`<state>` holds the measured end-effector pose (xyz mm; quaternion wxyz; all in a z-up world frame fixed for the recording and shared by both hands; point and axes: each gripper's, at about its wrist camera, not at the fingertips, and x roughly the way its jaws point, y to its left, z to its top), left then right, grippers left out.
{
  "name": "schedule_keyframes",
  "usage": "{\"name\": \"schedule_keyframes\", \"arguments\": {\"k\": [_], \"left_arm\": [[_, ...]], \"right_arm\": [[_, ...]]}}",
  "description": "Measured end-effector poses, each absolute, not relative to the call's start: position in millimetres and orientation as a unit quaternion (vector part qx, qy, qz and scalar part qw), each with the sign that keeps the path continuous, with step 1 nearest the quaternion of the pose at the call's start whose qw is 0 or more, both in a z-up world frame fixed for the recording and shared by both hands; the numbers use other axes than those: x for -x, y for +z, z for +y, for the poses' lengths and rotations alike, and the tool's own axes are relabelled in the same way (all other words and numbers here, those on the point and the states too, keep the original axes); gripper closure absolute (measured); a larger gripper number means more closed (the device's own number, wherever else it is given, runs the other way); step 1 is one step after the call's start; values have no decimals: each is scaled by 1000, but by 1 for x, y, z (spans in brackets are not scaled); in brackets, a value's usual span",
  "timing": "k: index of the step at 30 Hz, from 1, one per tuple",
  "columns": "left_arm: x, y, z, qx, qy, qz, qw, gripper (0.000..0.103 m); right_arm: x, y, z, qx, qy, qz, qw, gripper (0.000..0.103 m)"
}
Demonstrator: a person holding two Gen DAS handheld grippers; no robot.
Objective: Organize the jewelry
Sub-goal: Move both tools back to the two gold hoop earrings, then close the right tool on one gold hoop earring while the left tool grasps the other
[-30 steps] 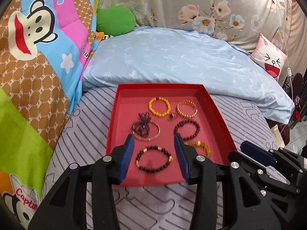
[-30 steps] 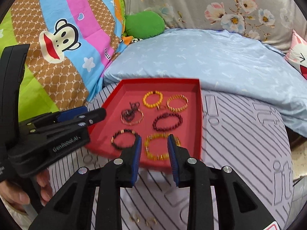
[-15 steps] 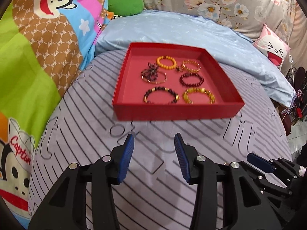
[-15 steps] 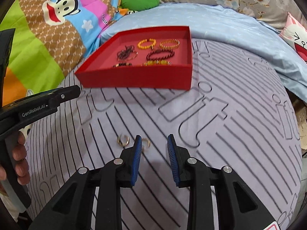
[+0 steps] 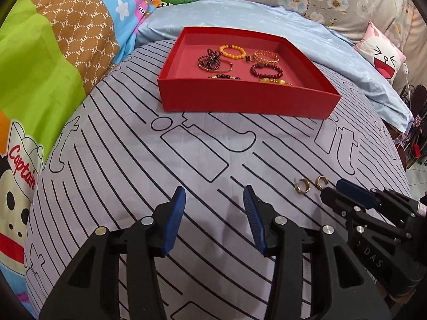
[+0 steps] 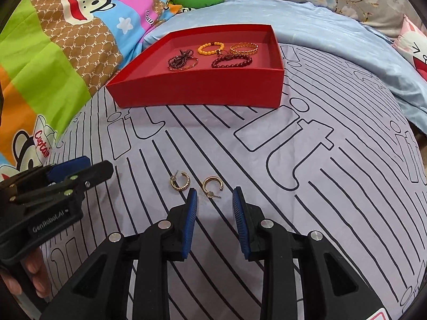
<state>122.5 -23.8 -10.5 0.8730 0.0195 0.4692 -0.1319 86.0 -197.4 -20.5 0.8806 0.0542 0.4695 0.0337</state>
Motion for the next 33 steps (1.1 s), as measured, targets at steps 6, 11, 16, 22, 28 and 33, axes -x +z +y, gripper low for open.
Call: {"name": "schedule_keyframes", "arguments": {"k": [6,11,16,22,28,33], "left_arm": [[-121,-12,-24,-19,-130,472,872,60],[-121,-12,-24,-22,-129,472,872,60],[-121,-14,-24,-22,-131,475,870,60],[-118,-16,-32,-27,-144,478,866,60],[-112,-13,-50,-32,-173,477,861,60],[-111,-15,-73,-34,-196,478,856,60]], "right_arm": [[-91,-24,-190,-41,34,468,882,75],[-94,-25,-188,-33,32,466,884,78],[-93,-26,-188,-23,26,462,886,87],[-92,-25,-193,-26,25,461,887,87],[-84,-22,-210,-50,13,463,885,87],[-80,-17,-222,-61,1,459,886,87]]}}
